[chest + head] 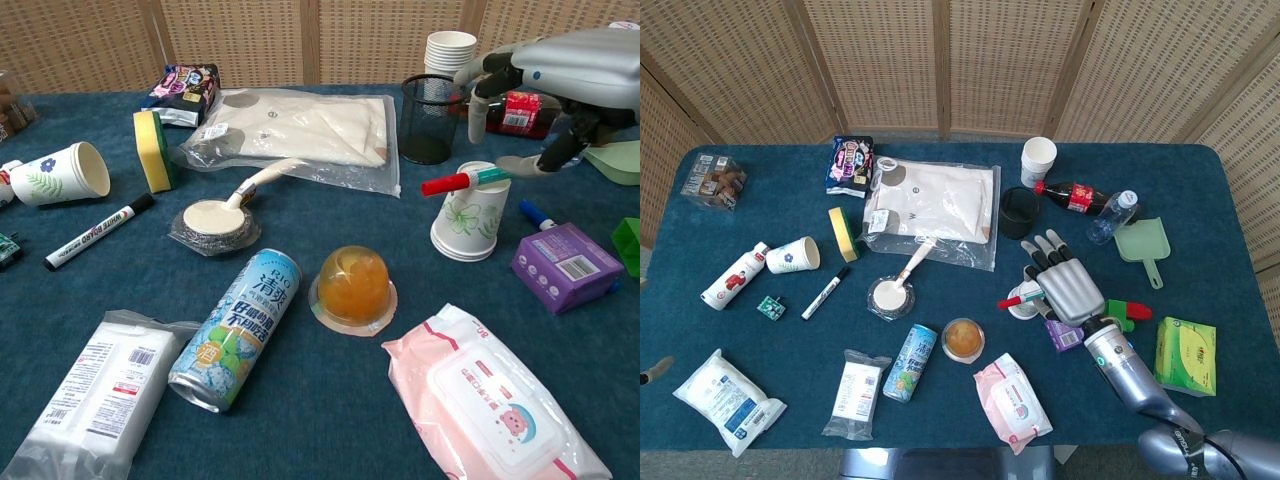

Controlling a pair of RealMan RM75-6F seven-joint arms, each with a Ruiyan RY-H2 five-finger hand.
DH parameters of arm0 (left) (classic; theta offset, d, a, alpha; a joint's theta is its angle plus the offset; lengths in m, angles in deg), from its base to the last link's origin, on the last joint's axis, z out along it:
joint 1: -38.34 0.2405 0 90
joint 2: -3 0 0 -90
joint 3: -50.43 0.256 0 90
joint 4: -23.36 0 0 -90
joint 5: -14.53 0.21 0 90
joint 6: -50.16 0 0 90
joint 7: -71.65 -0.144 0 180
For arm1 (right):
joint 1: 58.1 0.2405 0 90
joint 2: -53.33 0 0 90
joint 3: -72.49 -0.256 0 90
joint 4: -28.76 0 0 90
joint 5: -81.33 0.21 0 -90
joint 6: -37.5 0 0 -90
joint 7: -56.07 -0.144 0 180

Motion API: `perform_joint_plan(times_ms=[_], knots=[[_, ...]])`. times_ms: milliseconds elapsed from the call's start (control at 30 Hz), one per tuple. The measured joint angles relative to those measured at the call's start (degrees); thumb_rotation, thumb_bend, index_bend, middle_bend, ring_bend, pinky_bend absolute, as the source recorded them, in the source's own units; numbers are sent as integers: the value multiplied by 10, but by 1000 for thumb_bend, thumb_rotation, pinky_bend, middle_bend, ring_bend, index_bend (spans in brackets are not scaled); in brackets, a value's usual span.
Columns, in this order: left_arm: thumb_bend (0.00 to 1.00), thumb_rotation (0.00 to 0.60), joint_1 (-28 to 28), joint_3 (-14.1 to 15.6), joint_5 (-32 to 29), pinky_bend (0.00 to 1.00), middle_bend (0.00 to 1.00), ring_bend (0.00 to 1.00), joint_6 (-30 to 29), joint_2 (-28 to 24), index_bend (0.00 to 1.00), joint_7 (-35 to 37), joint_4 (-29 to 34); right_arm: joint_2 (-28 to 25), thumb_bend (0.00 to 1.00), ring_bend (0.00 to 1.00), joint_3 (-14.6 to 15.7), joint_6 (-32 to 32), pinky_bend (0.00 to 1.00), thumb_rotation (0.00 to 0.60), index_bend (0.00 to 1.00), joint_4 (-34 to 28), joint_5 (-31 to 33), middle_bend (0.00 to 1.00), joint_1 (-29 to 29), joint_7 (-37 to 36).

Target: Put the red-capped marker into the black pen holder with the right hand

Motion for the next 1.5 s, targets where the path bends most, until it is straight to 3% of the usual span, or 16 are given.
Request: perform_joint_plan(times_ms=[1133, 1500], knots=[[55, 600, -1, 1, 0, 0, 0, 0, 2, -2, 0, 4, -2, 23, 411, 0, 21, -9, 37, 600, 402, 31, 34, 30, 29, 14], [55, 600, -2, 1, -2, 0, 0, 0, 4, -1, 0, 0, 0, 31, 404, 0, 28, -9, 49, 600, 520, 46, 33, 48, 30, -3]])
